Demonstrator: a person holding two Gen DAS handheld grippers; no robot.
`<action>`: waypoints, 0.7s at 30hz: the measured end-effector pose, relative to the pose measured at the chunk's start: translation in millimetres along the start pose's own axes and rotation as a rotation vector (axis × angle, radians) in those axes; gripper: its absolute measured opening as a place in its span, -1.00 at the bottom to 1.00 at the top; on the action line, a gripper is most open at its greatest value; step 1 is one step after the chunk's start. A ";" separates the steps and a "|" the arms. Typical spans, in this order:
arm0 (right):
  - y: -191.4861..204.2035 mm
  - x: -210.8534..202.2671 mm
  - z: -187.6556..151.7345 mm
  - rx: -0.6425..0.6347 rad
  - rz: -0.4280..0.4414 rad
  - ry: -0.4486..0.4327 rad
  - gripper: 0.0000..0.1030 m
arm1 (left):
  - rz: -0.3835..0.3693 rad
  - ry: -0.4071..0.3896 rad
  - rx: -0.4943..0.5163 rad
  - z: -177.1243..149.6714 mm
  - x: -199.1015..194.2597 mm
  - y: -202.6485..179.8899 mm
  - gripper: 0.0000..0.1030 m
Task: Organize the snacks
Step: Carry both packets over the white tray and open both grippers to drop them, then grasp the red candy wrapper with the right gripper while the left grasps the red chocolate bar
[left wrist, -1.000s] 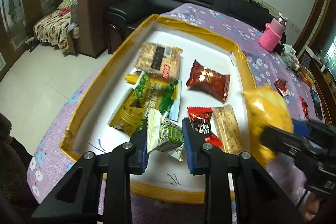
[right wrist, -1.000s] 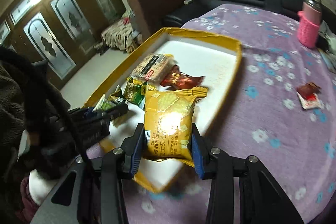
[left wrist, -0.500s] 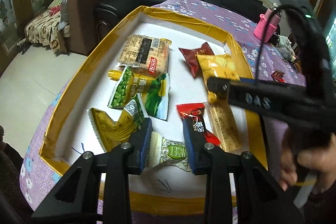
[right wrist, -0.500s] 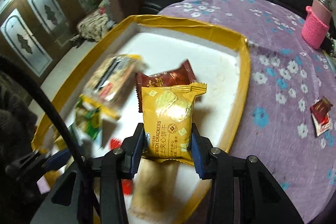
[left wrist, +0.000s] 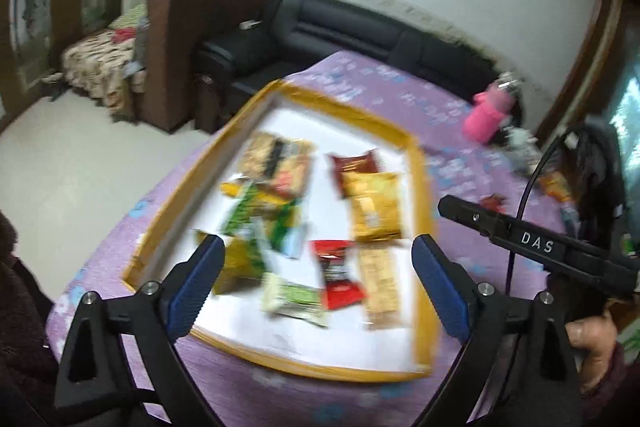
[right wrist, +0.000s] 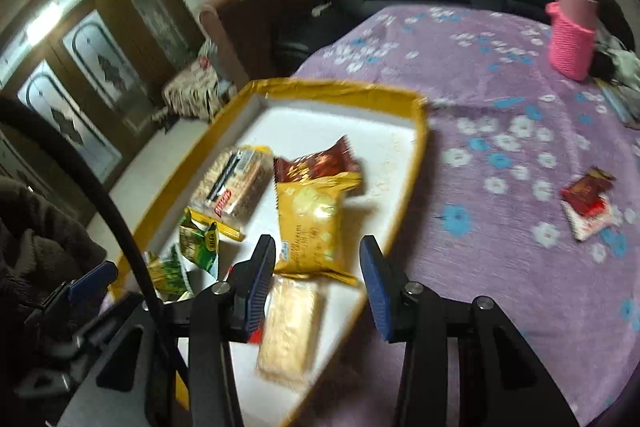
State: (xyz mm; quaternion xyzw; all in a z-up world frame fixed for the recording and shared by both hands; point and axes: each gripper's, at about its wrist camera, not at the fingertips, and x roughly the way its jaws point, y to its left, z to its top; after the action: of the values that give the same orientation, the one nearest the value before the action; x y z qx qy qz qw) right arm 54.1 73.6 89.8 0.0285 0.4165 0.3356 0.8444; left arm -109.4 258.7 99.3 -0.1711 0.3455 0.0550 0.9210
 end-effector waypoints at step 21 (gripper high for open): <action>-259.0 -150.1 -49.4 0.416 -0.317 -0.161 -0.05 | -0.206 0.098 0.300 35.0 17.9 -187.8 0.83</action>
State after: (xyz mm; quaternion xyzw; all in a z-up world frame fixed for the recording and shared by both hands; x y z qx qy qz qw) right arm 94.9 -226.7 75.5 0.1622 0.4074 0.1031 0.8928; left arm -33.0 95.1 164.2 -0.0690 0.3748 -0.1002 0.9191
